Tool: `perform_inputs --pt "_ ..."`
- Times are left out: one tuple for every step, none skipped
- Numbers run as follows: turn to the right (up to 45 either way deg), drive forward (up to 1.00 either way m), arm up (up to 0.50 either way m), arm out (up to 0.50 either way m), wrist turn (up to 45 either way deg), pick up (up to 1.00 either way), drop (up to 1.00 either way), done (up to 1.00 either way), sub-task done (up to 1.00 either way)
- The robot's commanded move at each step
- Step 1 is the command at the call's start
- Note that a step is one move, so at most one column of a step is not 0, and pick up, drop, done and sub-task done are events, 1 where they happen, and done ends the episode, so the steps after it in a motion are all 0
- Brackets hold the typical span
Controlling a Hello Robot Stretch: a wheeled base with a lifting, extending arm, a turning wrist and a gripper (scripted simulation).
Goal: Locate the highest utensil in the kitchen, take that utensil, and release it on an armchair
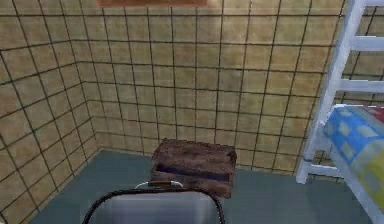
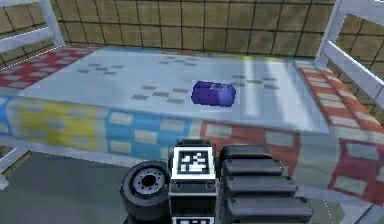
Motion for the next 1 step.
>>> perform_inputs --pt "21.0 0.00 0.00 0.00 0.0 0.00 0.00 0.00 0.00"
